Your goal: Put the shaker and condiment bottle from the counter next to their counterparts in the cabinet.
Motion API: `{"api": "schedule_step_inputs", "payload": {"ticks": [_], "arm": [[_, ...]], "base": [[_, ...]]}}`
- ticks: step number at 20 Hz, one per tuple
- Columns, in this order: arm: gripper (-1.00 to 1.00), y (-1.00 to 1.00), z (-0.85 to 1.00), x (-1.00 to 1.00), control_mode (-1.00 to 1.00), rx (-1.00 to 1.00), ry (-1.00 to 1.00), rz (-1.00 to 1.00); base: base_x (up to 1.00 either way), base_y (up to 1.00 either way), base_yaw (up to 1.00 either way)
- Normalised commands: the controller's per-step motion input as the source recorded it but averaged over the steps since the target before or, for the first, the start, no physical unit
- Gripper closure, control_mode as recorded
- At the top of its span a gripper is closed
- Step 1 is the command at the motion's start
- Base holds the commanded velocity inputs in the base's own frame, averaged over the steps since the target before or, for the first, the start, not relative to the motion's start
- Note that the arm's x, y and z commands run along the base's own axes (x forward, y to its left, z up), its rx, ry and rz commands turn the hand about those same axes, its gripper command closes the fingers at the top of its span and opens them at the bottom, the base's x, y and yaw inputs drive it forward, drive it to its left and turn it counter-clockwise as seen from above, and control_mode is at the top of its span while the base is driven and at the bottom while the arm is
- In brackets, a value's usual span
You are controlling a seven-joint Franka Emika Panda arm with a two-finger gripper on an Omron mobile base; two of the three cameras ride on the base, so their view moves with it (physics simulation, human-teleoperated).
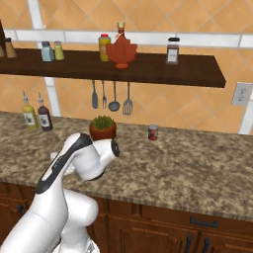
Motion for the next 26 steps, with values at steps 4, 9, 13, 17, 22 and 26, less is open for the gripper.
{"api": "schedule_step_inputs", "payload": {"ticks": [4,9,13,17,22,26], "arm": [[-1.00,0.59,-0.98,-0.01,-1.00,-0.05,-0.06,-0.14],[-1.00,0.01,-0.23,-0.04,-1.00,-0.02,0.01,-0.03],[-1.00,0.12,-0.97,-0.23,-1.00,-0.04,0.01,-0.30],[-1.00,0.09,-0.98,-0.34,-1.00,-0.02,0.00,-0.36],[-1.00,0.24,-0.85,-0.30,-1.00,0.00,0.00,-0.35],[-1.00,0.45,-0.35,-0.37,-1.00,0.00,0.00,-0.16]], "base": [[0.00,0.00,0.00],[0.00,0.00,0.00],[0.00,0.00,0.00],[0.00,0.00,0.00],[0.00,0.00,0.00],[0.00,0.00,0.00]]}}
